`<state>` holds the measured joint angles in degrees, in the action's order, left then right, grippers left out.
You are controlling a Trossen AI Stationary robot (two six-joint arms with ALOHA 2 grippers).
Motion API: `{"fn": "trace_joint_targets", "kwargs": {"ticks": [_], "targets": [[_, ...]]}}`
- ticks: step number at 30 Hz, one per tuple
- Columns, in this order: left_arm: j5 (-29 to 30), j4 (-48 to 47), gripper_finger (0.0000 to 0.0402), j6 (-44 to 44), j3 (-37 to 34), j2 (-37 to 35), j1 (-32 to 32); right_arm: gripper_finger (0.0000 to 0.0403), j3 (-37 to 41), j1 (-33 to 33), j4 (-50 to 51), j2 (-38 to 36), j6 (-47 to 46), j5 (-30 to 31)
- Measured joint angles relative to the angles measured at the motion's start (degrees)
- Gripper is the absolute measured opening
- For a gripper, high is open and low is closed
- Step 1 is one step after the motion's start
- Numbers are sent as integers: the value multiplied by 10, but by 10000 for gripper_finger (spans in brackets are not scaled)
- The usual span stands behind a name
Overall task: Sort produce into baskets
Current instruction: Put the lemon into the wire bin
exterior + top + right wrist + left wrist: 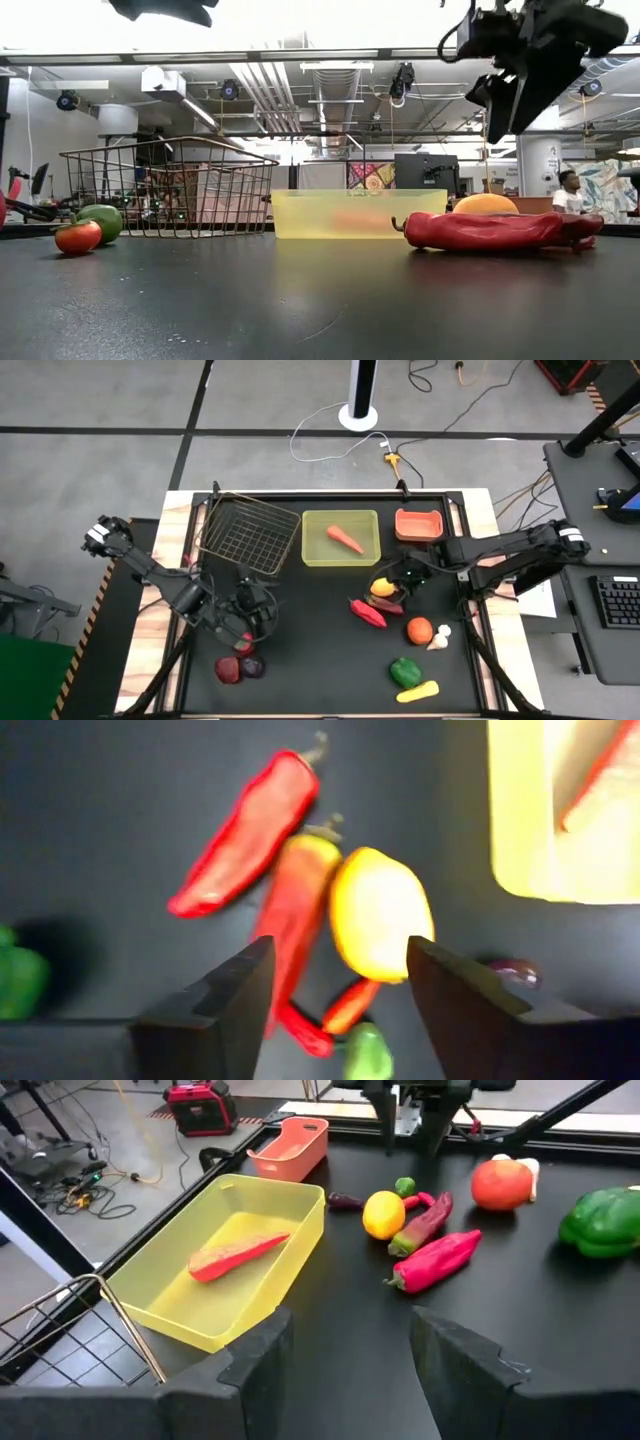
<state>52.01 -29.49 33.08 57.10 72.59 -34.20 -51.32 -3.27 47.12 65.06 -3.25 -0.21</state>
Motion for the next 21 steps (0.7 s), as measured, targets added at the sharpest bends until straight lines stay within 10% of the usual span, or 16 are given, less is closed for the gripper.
{"fn": "trace_joint_targets", "kwargs": {"ticks": [10, 21], "targets": [[7, -4, 183, 0, 0, 2, 0, 305, 0, 0, -16, 90, 18, 48], [7, -5, 183, -1, 0, 2, 1, 290, 0, 6, -28, 179, 14, 49]]}}
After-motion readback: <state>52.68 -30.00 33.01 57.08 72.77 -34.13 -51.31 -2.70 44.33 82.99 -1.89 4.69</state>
